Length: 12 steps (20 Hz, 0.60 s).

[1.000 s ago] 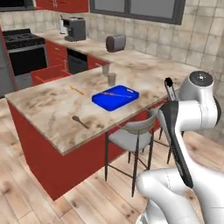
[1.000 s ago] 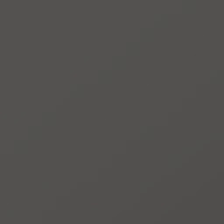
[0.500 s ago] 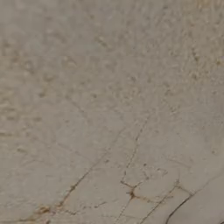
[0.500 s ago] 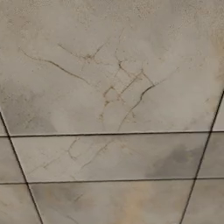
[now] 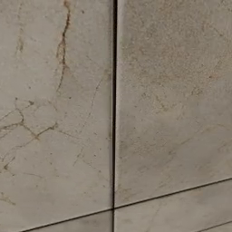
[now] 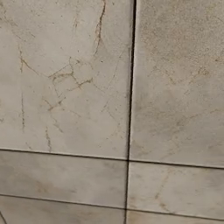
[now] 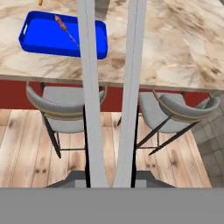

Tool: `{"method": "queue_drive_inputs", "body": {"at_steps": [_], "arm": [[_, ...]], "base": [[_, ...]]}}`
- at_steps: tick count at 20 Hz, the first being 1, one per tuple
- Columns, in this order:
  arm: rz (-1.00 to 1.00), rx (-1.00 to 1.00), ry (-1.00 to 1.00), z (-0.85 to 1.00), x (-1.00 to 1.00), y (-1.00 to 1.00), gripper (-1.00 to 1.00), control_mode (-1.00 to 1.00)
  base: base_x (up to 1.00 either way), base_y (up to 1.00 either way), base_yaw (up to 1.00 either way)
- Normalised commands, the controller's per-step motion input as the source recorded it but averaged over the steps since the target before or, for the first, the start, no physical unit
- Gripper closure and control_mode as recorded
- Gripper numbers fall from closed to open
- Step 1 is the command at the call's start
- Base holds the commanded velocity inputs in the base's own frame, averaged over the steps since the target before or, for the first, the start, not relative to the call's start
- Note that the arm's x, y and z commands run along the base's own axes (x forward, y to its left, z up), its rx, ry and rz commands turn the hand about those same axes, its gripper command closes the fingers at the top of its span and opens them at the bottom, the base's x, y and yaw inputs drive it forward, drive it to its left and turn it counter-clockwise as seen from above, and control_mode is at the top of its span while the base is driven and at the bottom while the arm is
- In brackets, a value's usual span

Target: Take the tongs from the drawer on the left and place them on the dining counter next to the tray containing the kebab skewer.

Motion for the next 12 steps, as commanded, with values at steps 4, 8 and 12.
{"method": "queue_drive_inputs", "body": {"at_steps": [4,8,12], "arm": [[0.0,0.0,0.0,0.0,0.0,0.0,1.0,1.0],[0.0,0.0,0.0,0.0,0.0,0.0,1.0,1.0],[0.0,0.0,0.0,0.0,0.0,0.0,1.0,1.0]], "base": [[0.26,-0.34,0.11],[0.45,-0.03,0.16],[0.62,0.0,0.2]]}}
